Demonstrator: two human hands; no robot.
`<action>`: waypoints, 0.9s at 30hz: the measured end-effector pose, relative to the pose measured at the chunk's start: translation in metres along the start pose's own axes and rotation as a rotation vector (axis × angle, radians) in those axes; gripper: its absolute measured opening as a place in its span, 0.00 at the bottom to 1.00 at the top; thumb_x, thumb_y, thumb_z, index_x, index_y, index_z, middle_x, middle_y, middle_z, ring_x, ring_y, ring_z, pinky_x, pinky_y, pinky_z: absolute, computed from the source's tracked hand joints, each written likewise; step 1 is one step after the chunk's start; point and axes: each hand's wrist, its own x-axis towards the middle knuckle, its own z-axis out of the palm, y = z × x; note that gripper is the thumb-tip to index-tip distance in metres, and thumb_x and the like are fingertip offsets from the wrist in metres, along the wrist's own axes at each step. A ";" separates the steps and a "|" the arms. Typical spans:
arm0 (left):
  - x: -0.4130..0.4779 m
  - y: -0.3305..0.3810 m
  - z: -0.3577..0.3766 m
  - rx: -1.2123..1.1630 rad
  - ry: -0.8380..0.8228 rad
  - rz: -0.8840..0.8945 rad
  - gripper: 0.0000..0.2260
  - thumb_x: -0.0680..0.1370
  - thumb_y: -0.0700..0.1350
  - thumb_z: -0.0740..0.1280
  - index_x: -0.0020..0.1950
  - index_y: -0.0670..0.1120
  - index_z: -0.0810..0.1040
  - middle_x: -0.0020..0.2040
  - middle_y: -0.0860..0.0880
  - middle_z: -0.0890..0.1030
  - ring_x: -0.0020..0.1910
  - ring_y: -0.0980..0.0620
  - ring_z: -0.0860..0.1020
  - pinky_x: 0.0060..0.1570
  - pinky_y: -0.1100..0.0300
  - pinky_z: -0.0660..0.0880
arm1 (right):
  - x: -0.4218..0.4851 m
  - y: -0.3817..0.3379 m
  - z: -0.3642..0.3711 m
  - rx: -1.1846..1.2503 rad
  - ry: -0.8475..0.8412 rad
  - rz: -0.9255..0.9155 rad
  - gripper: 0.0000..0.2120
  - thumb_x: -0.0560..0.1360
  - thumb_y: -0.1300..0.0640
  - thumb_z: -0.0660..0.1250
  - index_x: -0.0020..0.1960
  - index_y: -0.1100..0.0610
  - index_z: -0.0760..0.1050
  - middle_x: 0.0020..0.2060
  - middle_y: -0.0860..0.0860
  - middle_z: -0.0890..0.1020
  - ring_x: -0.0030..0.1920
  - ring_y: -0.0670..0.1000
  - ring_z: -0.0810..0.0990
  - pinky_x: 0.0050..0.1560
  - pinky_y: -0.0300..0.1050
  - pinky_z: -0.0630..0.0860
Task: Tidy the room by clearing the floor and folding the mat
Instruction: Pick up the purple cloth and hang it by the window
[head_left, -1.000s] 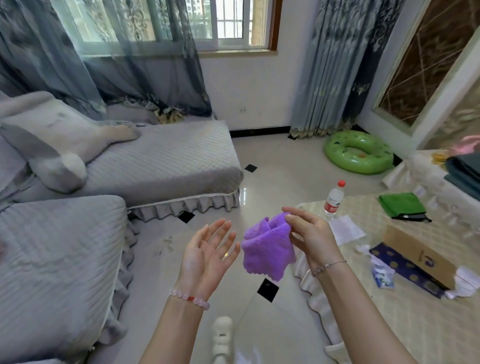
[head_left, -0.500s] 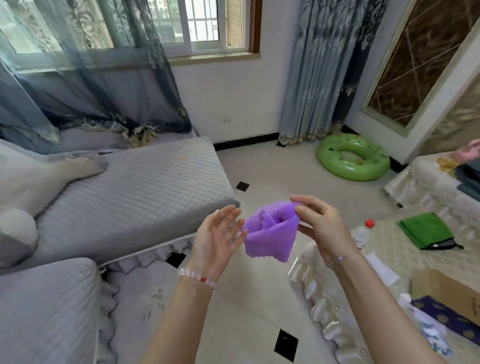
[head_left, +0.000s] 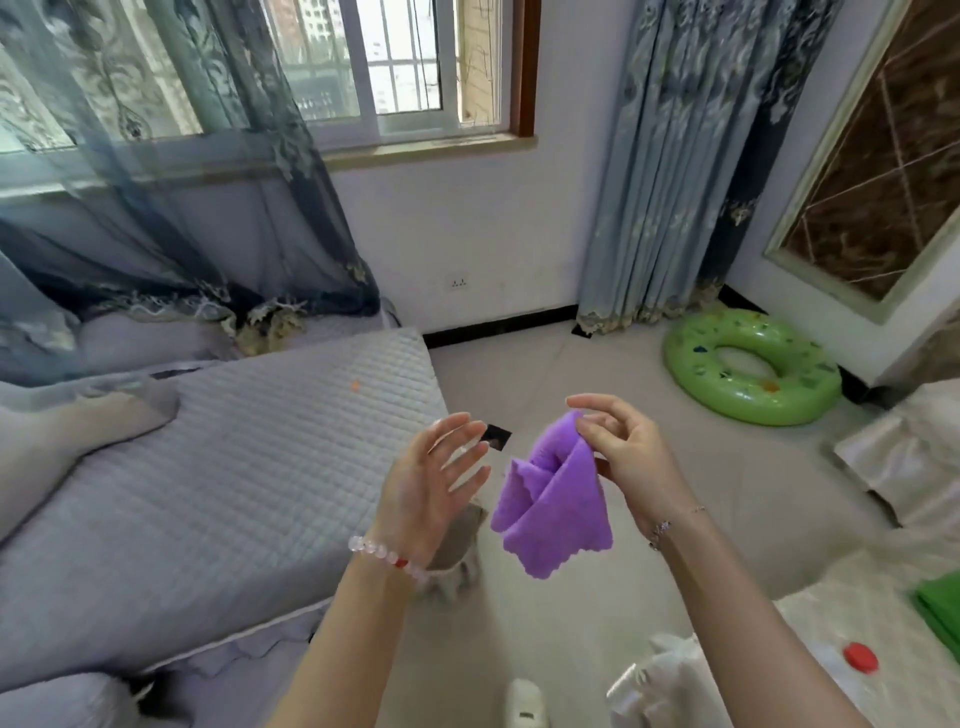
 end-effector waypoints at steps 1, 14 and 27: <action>0.021 0.006 0.007 0.009 0.003 0.006 0.13 0.80 0.46 0.55 0.50 0.44 0.79 0.46 0.49 0.84 0.46 0.50 0.80 0.48 0.54 0.76 | 0.024 -0.006 -0.001 -0.001 -0.024 -0.011 0.11 0.77 0.66 0.62 0.50 0.53 0.79 0.32 0.48 0.76 0.36 0.50 0.73 0.38 0.46 0.73; 0.263 0.064 0.092 0.011 -0.063 -0.003 0.11 0.80 0.45 0.57 0.51 0.44 0.79 0.46 0.48 0.83 0.46 0.49 0.80 0.51 0.53 0.76 | 0.277 -0.044 -0.021 -0.081 0.005 -0.083 0.12 0.78 0.64 0.61 0.50 0.49 0.79 0.36 0.45 0.80 0.36 0.44 0.76 0.36 0.36 0.73; 0.537 0.161 0.165 0.045 -0.104 -0.007 0.11 0.79 0.44 0.57 0.47 0.45 0.78 0.42 0.49 0.84 0.42 0.49 0.80 0.49 0.53 0.74 | 0.559 -0.109 -0.014 -0.002 0.012 -0.133 0.10 0.79 0.63 0.61 0.52 0.53 0.79 0.41 0.52 0.81 0.39 0.48 0.76 0.38 0.40 0.75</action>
